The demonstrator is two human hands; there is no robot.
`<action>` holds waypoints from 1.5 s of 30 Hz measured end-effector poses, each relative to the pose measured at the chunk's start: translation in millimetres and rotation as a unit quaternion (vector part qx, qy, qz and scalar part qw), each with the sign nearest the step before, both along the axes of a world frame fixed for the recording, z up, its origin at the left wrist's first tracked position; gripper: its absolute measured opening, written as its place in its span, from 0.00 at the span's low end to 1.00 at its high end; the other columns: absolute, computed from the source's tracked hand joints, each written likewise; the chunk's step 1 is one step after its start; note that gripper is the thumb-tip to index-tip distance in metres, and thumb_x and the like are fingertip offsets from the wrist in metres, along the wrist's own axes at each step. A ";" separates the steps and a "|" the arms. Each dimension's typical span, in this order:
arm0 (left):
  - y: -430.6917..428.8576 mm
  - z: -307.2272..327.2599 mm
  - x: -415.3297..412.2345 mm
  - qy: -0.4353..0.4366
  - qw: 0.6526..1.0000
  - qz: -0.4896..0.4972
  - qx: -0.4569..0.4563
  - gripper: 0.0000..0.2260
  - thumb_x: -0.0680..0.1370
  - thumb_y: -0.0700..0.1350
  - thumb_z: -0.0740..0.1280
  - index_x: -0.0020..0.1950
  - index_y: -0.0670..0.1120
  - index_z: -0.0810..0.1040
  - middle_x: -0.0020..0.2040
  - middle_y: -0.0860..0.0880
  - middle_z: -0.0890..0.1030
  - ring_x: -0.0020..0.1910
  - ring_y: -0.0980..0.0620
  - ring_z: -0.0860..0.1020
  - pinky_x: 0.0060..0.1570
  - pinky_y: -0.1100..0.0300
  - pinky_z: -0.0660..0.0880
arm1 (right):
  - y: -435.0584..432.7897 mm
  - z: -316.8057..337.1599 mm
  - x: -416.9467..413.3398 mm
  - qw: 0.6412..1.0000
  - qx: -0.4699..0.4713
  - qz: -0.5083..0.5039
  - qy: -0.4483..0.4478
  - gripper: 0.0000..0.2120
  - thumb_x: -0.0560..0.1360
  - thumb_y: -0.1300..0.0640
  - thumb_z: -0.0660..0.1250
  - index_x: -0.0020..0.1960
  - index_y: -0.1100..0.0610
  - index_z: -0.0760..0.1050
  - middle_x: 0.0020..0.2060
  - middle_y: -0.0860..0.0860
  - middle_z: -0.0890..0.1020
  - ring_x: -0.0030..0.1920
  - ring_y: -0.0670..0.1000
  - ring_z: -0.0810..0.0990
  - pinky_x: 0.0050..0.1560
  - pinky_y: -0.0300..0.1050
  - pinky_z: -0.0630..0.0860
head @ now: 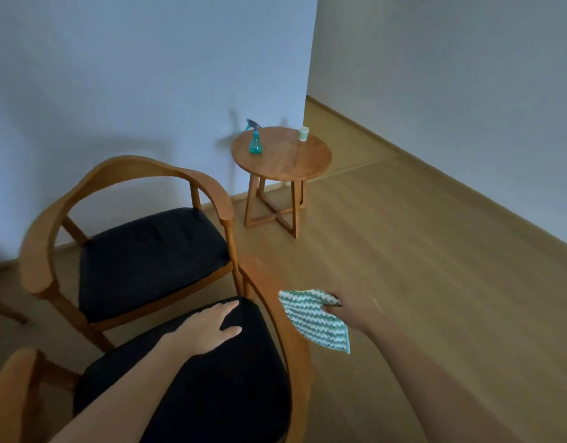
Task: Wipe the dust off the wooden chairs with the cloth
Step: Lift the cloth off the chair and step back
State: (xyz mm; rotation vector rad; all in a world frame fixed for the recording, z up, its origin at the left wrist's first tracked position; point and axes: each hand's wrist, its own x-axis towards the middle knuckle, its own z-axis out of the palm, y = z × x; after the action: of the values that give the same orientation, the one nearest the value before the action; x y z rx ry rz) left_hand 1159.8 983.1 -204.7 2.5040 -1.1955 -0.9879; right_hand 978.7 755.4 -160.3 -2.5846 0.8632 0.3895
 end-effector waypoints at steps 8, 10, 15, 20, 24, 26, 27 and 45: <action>-158.6 -11.2 -23.0 -0.007 0.996 0.093 0.010 0.30 0.80 0.57 0.57 0.78 0.52 0.49 0.77 0.49 0.56 0.74 0.49 0.58 0.71 0.54 0.60 | -157.0 -11.6 29.5 0.995 0.041 0.089 -0.027 0.12 0.77 0.47 0.62 0.56 0.53 0.75 0.51 0.49 0.80 0.54 0.52 0.77 0.53 0.52 0.74; -190.6 -9.8 -25.7 -0.002 0.994 0.106 0.009 0.30 0.80 0.57 0.57 0.78 0.51 0.49 0.77 0.49 0.56 0.75 0.50 0.57 0.71 0.55 0.59 | -190.6 -9.3 30.4 0.994 0.050 0.091 -0.033 0.14 0.77 0.49 0.62 0.59 0.55 0.74 0.53 0.50 0.80 0.54 0.52 0.77 0.55 0.52 0.74; -250.4 -6.7 -9.7 -0.004 0.993 0.122 0.001 0.28 0.80 0.57 0.55 0.77 0.52 0.49 0.76 0.49 0.58 0.73 0.51 0.62 0.69 0.53 0.64 | -259.7 -12.8 51.9 0.993 0.082 0.078 -0.032 0.15 0.78 0.50 0.62 0.61 0.57 0.74 0.55 0.52 0.80 0.57 0.53 0.77 0.58 0.53 0.72; -290.8 -5.5 40.7 -0.011 0.987 0.161 0.001 0.29 0.80 0.58 0.56 0.77 0.53 0.49 0.76 0.50 0.59 0.72 0.51 0.63 0.69 0.54 0.64 | -316.1 -10.8 102.3 0.992 0.030 0.125 -0.017 0.14 0.79 0.49 0.60 0.61 0.54 0.74 0.55 0.50 0.79 0.56 0.50 0.76 0.48 0.43 0.69; -328.8 -7.7 101.7 -0.011 0.984 0.175 0.010 0.29 0.80 0.57 0.56 0.77 0.52 0.50 0.76 0.48 0.59 0.73 0.49 0.62 0.70 0.55 0.61 | -360.6 -6.9 160.2 0.990 -0.001 0.136 -0.017 0.14 0.79 0.48 0.59 0.62 0.51 0.74 0.55 0.48 0.79 0.56 0.50 0.76 0.47 0.43 0.68; -350.6 -3.9 137.5 -0.021 0.985 0.170 0.019 0.28 0.80 0.57 0.56 0.77 0.51 0.51 0.76 0.48 0.58 0.73 0.49 0.61 0.70 0.55 0.60 | -386.6 -8.4 194.7 0.992 -0.003 0.127 -0.019 0.11 0.79 0.48 0.59 0.58 0.50 0.75 0.52 0.47 0.79 0.55 0.50 0.76 0.44 0.42 0.67; -361.3 -0.3 155.7 -0.029 0.985 0.167 0.021 0.28 0.80 0.57 0.56 0.77 0.51 0.52 0.76 0.48 0.58 0.74 0.50 0.61 0.71 0.55 0.60 | -399.3 -8.3 212.3 0.992 -0.004 0.121 -0.018 0.09 0.79 0.48 0.60 0.54 0.49 0.74 0.49 0.47 0.78 0.54 0.50 0.77 0.43 0.42 0.66; -562.3 -11.3 429.3 -0.094 0.966 0.236 0.053 0.26 0.80 0.57 0.56 0.76 0.51 0.54 0.76 0.49 0.58 0.75 0.50 0.55 0.73 0.52 0.52 | -602.6 -64.2 552.0 0.975 0.033 0.219 -0.017 0.15 0.79 0.48 0.60 0.63 0.52 0.74 0.58 0.50 0.79 0.57 0.52 0.76 0.51 0.45 0.72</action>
State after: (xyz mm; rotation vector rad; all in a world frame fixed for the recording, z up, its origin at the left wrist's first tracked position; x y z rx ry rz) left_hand 1589.0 420.8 -215.9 2.8206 -0.5399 -0.7155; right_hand 1530.7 152.9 -224.5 -2.6970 0.2549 0.4839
